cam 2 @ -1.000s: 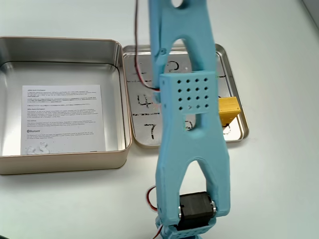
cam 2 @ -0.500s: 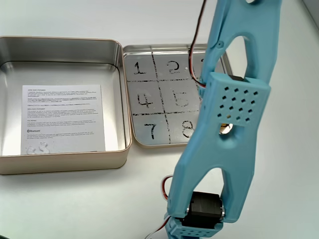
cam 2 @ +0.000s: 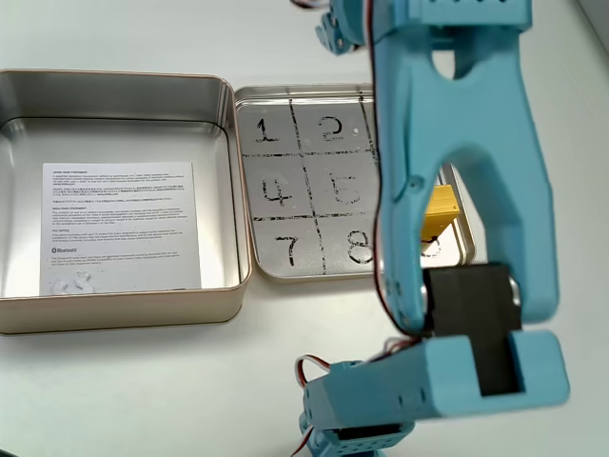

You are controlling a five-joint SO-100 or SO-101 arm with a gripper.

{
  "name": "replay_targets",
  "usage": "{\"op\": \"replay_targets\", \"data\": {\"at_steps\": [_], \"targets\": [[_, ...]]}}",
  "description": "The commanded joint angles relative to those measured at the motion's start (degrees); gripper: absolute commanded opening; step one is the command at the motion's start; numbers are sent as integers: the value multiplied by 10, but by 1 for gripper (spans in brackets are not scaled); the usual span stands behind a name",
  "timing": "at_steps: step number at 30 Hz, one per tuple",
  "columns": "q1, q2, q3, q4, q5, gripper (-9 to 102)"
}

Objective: Grasp a lego block and put it in the bin.

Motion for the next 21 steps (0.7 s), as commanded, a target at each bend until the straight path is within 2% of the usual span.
{"op": "replay_targets", "data": {"at_steps": [1,5,12,21], "targets": [[13,76,97,-62,13,0],[33,98,185,-116,20,0],[91,99,266,-162,23,2],[170,134,395,-224,40,21]]}}
